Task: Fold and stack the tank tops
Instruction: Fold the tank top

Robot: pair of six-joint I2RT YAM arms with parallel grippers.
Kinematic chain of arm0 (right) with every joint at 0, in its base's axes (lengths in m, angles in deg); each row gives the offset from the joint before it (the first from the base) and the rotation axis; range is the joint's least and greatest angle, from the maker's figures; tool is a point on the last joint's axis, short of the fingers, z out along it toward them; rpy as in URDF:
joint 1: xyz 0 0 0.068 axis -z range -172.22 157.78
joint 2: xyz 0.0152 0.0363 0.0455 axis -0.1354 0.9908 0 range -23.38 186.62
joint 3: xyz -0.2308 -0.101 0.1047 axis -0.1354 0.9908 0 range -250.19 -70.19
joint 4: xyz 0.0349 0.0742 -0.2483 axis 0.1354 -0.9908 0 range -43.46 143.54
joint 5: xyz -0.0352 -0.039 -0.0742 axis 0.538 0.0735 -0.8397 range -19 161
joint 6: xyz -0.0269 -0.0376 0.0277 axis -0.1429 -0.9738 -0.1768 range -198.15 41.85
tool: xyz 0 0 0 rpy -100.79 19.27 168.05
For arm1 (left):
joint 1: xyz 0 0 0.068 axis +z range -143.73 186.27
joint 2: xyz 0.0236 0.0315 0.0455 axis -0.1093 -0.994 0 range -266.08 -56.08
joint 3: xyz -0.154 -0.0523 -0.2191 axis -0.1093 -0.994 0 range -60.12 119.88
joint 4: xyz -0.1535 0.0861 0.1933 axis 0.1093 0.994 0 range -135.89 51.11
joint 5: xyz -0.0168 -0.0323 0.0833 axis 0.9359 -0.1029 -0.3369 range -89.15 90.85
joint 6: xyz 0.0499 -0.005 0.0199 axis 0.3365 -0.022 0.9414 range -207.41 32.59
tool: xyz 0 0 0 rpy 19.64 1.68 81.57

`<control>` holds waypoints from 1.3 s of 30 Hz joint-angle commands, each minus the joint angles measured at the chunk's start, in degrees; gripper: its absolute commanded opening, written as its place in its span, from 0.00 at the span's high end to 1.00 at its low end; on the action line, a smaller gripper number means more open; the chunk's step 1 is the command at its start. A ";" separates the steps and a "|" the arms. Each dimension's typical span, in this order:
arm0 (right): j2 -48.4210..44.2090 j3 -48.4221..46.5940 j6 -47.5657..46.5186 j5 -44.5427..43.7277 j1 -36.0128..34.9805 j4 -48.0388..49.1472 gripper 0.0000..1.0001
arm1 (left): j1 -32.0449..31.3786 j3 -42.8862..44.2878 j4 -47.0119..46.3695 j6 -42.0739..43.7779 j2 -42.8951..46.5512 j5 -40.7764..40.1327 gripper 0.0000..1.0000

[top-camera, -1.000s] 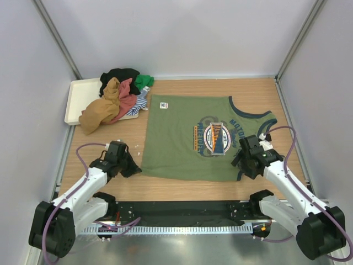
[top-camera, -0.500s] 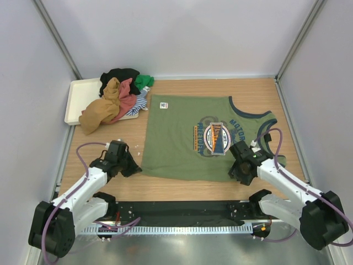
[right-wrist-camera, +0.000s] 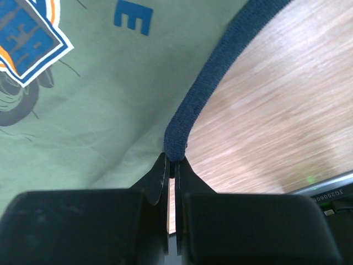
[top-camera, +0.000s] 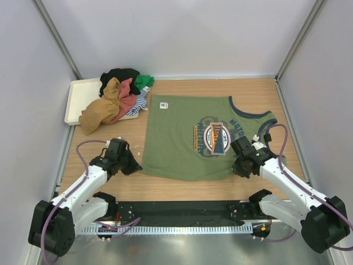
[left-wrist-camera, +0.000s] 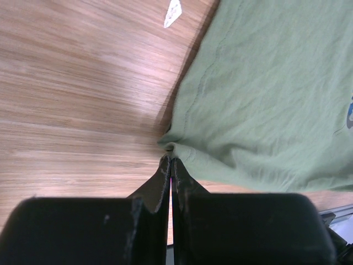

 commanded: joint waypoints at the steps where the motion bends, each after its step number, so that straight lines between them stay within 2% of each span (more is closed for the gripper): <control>1: 1.33 -2.93 -0.96 -0.22 -0.35 2.45 0.98 | -0.20 4.24 1.03 1.25 -0.78 -0.17 1.00; 8: 6.95 -10.66 -6.05 -5.49 0.70 4.47 0.98 | -0.20 10.13 3.23 1.60 -4.65 0.27 1.00; 14: 12.22 -12.78 -11.33 -1.54 7.73 10.54 0.98 | -0.11 13.74 2.97 1.25 -7.72 -1.93 0.99; 20: 17.67 -13.39 -16.69 4.52 15.11 18.01 0.99 | 0.15 19.79 1.82 2.22 -14.75 -2.63 1.00; 28: 25.85 -18.93 -19.77 4.09 17.40 21.00 0.99 | 2.08 26.48 0.50 3.45 -23.80 -2.81 1.00; 39: 32.53 -25.08 -21.00 4.52 19.43 22.85 0.97 | 5.42 31.93 -1.43 3.71 -30.31 0.44 1.00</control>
